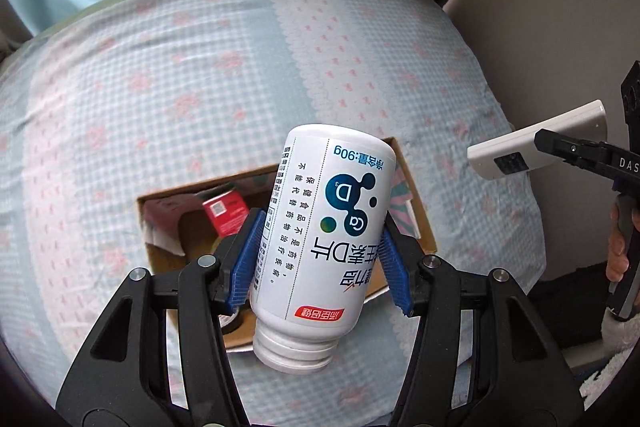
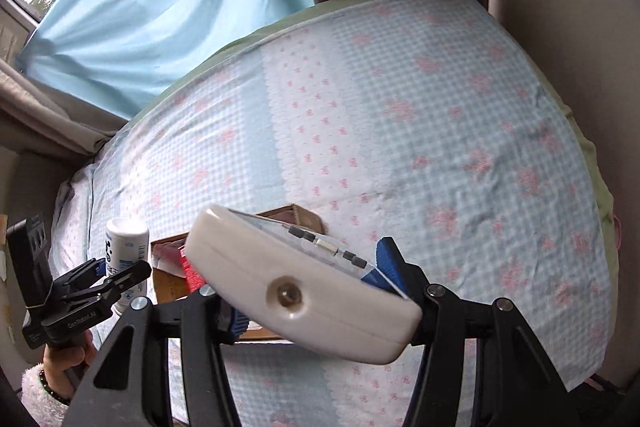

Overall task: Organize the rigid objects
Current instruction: 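Lift and carry the vitamin bottle and remote over the box with both tools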

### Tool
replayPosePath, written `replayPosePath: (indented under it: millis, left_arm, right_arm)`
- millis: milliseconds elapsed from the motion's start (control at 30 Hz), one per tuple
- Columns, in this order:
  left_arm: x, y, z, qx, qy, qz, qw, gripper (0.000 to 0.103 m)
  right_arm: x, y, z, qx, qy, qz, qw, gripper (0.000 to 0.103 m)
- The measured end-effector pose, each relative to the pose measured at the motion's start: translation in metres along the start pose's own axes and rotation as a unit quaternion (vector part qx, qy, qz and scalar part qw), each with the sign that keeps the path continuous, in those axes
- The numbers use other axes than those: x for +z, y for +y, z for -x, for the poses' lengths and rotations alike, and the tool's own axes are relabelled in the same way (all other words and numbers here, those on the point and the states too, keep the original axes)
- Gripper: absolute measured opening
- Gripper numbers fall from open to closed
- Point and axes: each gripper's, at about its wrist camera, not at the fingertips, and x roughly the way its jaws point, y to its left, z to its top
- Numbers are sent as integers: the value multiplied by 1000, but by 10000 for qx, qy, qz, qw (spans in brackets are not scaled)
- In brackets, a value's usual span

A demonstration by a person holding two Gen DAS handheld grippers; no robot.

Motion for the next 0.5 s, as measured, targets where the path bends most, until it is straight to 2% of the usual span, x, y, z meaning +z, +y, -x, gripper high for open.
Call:
replayPosePath:
  millis: [233, 500]
  left_arm:
    - [-44, 53, 2, 137, -49, 311, 9994, 52]
    - [-70, 97, -32, 242, -79, 468, 9986, 51]
  right_arm:
    - [-25, 57, -23, 288, 187, 193, 9992, 52]
    - [-63, 82, -81, 418, 590, -15, 9974, 52]
